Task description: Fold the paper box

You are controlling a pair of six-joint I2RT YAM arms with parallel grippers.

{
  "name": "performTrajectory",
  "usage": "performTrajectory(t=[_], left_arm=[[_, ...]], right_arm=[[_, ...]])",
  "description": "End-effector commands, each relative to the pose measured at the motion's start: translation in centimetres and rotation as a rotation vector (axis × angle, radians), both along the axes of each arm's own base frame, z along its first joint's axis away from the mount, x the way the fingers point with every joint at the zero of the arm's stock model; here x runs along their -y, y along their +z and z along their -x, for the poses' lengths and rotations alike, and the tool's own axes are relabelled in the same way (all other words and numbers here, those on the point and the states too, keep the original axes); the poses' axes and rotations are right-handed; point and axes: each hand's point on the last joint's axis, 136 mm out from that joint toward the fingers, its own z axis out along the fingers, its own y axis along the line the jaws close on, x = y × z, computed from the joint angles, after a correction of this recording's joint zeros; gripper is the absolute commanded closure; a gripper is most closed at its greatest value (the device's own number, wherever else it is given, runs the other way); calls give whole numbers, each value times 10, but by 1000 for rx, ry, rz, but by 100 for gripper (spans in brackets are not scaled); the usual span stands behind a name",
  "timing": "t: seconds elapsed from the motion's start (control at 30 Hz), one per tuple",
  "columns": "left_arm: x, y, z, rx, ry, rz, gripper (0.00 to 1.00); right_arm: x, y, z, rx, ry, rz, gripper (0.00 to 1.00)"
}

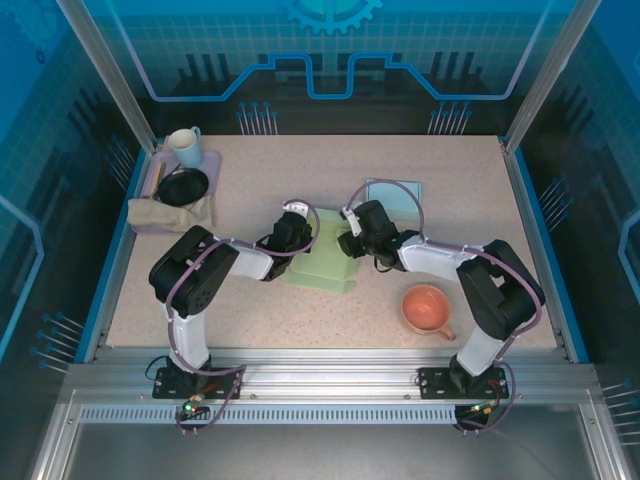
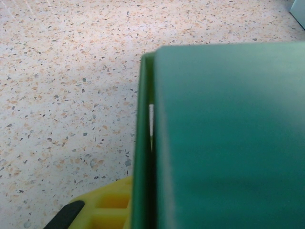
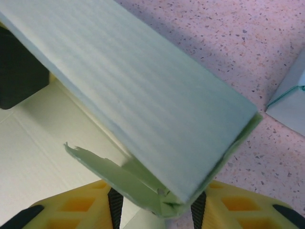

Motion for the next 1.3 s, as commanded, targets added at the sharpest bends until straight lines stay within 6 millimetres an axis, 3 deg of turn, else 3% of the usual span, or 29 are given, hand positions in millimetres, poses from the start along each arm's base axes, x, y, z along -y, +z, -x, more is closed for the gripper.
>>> performTrajectory(t=[0.0, 0.37, 0.6, 0.93, 1.07, 1.27], left_arm=[[0, -28, 15, -90, -41, -44, 85], [0, -27, 15, -85, -41, -42, 85], [0, -28, 15, -89, -38, -45, 85], [-6, -29, 10, -108, 18, -58, 85], [-8, -30, 8, -117, 37, -67, 85], [-8, -29, 8, -119, 42, -70, 85]], right_arm=[[-7, 1, -9, 36, -25, 39, 57], [6, 10, -29, 143, -168, 51, 58], [21, 11, -43, 207, -290, 79, 65], [67, -1, -46, 253, -575, 239, 67], [94, 11, -38, 321, -740, 349, 65], [105, 23, -33, 352, -818, 408, 65]])
